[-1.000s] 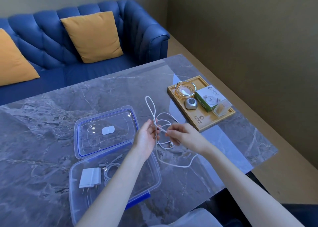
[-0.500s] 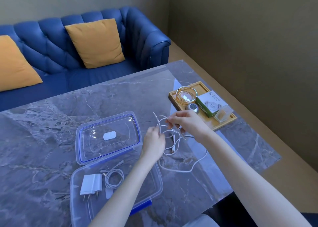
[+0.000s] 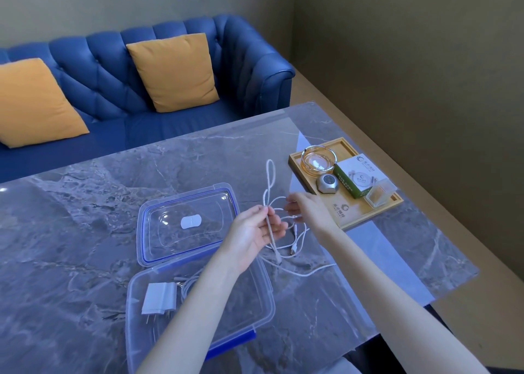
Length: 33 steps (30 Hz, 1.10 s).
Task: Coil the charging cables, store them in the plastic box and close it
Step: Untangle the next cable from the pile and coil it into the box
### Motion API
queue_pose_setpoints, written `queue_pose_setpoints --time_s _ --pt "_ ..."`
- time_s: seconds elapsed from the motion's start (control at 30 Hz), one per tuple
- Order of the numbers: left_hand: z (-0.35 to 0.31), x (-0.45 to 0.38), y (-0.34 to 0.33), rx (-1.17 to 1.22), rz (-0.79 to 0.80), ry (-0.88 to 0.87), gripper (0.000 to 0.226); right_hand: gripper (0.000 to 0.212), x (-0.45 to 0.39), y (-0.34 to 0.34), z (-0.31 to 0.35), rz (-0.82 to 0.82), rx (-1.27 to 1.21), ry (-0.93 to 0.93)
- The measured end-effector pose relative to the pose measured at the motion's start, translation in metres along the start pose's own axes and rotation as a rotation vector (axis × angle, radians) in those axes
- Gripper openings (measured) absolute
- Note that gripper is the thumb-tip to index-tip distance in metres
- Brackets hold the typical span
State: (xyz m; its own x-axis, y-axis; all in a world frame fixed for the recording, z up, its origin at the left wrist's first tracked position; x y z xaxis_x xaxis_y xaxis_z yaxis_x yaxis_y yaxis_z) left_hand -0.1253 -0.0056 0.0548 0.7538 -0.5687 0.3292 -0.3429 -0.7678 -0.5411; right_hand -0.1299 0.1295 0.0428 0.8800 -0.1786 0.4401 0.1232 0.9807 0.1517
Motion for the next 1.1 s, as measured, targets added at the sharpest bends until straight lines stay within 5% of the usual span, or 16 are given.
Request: queue_pose_setpoints --time_s 0.1,0.17,0.4,0.6,0.67,0.83,0.93,1.03,1.1 --pt "0.002 0.004 -0.002 0.007 0.018 0.035 0.026 0.029 -0.006 -0.038 -0.011 0.282 -0.189 -0.099" --pt "0.001 0.003 0.005 0.044 -0.036 0.046 0.027 0.021 -0.003 -0.043 -0.005 0.321 -0.366 -0.048" --pt "-0.013 0.007 0.044 0.297 -0.193 0.020 0.032 0.025 0.004 0.031 0.007 -0.066 -0.350 0.133" --pt "-0.037 0.017 0.028 0.321 -0.056 -0.040 0.038 0.010 -0.004 0.075 -0.010 -0.318 -0.158 0.055" --pt "-0.047 0.021 0.006 0.272 0.040 -0.055 0.043 0.014 -0.010 0.066 -0.023 -0.240 0.022 -0.004" --pt "-0.060 0.023 -0.024 0.034 0.138 -0.094 0.031 0.020 -0.006 0.008 -0.039 0.311 0.659 -0.139" --pt "-0.056 0.024 -0.023 0.015 0.092 -0.078 0.029 0.018 -0.006 -0.011 -0.021 0.233 0.511 0.059" --pt "-0.052 0.029 -0.019 0.118 0.033 -0.051 0.029 0.051 0.004 -0.029 0.009 0.184 0.142 0.243" --pt "-0.052 0.035 -0.017 0.180 0.016 -0.033 0.031 0.068 0.003 -0.044 0.021 0.173 0.250 0.326"
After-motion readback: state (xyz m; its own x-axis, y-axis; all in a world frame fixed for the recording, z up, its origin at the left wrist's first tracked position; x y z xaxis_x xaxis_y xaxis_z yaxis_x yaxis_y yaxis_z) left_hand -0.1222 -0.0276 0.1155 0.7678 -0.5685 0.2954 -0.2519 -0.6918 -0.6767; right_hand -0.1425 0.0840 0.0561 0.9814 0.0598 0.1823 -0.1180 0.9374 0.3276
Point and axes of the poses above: each hand's wrist, its own x-axis away from the middle knuckle, its own y-axis out of the back of the hand, z = x × y, the point moved 6 cm from there along -x, towards the middle knuckle, and after that the axes turned 8 degrees about z, right-handed, at the moved point
